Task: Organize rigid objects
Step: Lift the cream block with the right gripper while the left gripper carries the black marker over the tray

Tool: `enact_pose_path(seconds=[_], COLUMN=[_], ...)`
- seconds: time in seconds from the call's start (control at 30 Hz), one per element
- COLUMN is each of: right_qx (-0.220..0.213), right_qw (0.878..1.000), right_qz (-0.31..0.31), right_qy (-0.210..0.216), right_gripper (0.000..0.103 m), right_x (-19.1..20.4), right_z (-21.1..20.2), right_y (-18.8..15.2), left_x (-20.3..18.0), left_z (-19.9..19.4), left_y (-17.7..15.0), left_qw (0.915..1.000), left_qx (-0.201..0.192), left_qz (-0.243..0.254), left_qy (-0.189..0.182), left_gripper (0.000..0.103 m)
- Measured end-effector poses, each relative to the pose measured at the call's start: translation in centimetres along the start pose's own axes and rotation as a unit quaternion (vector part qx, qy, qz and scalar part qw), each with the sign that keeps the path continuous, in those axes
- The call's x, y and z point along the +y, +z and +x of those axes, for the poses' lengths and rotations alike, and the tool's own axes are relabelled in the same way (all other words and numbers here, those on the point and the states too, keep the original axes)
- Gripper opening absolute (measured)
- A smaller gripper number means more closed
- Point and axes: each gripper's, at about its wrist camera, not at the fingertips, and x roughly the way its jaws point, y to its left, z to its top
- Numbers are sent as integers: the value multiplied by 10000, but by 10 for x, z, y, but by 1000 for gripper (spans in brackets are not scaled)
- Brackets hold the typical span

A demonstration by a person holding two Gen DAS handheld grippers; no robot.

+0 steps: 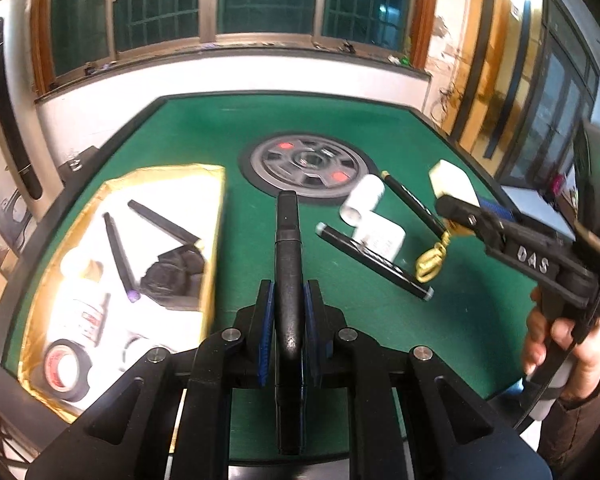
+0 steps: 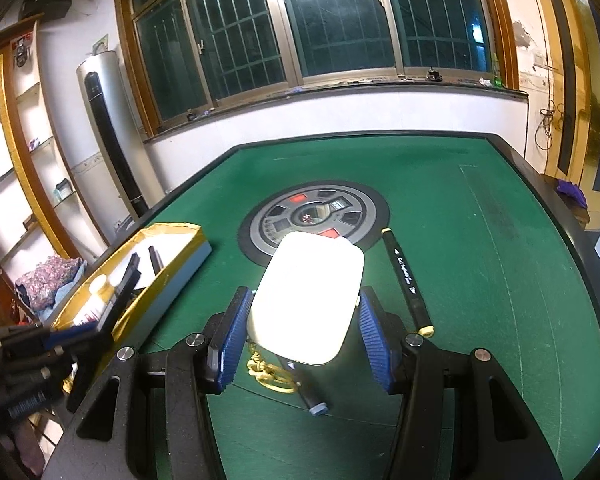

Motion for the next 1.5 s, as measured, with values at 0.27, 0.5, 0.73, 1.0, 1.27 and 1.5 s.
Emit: enact_pose_path(seconds=[0.27, 0.5, 0.73, 1.0, 1.27, 1.5], right_qx=[5, -27, -31, 18, 79, 120], right_qw=[10000, 9999, 9996, 9993, 9991, 9987], right_qz=[-46, -74, -171, -262, -314, -377], right_qy=[71, 125, 216, 270, 290, 318], right_gripper=[48, 48, 48, 48, 48, 48], right_x=[5, 8, 18, 28, 35, 42], right_z=[1, -3, -4, -1, 2, 6], right_y=[-2, -3, -5, -7, -8, -9], left_x=[39, 79, 102, 104, 104, 108], left_z=[-16, -25, -16, 1, 9, 15], left_y=[6, 8, 8, 2, 3, 6], left_qw=[9985, 9947, 9916, 9916, 9924, 9921], left_qx=[-228, -331, -261, -66, 16, 65], left_qz=[-361, -680, -911, -927, -845, -857], left_qy=[330, 703, 882, 900, 895, 913], left_gripper=[12, 12, 12, 12, 13, 12])
